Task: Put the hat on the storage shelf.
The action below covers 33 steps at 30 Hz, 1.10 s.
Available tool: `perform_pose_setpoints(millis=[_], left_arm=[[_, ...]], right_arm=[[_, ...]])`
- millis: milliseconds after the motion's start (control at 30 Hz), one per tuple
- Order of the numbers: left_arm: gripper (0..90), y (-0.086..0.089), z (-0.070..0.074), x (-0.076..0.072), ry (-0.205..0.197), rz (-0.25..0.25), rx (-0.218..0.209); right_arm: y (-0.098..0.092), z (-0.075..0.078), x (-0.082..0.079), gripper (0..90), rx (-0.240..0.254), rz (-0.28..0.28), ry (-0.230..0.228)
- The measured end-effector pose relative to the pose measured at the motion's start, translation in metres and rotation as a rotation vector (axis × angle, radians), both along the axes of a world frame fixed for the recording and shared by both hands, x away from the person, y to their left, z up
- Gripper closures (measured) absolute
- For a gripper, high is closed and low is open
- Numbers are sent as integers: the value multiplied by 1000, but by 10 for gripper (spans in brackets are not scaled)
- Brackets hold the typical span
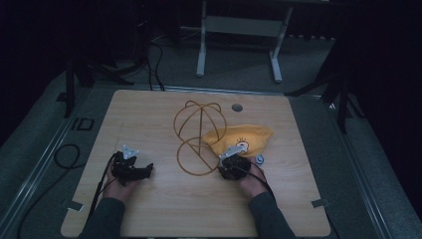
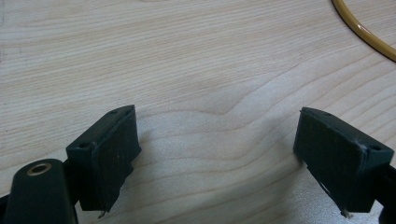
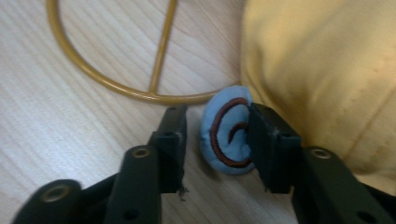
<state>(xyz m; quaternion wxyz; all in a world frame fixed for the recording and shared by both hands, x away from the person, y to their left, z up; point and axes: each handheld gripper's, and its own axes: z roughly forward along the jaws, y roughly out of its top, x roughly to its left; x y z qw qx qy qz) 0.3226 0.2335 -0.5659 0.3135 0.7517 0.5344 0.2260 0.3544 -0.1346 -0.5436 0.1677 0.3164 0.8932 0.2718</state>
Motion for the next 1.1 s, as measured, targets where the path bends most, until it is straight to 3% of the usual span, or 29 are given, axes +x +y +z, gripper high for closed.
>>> perform_pose_setpoints(millis=[100, 267, 433, 800, 1100], left_arm=[[143, 0, 0, 0, 0, 0, 0], [143, 0, 0, 0, 0, 1, 0], [143, 0, 0, 0, 2, 0, 0], [143, 0, 0, 0, 1, 0, 0], [143, 0, 0, 0, 0, 2, -2]], right_arm=[[-2, 0, 1, 687, 9, -28, 1], [-3, 4, 3, 750, -45, -22, -2], [-17, 16, 7, 813, -72, -20, 23], [-52, 49, 2, 827, -107, 34, 33], [-65, 75, 10, 827, -153, 85, 51]])
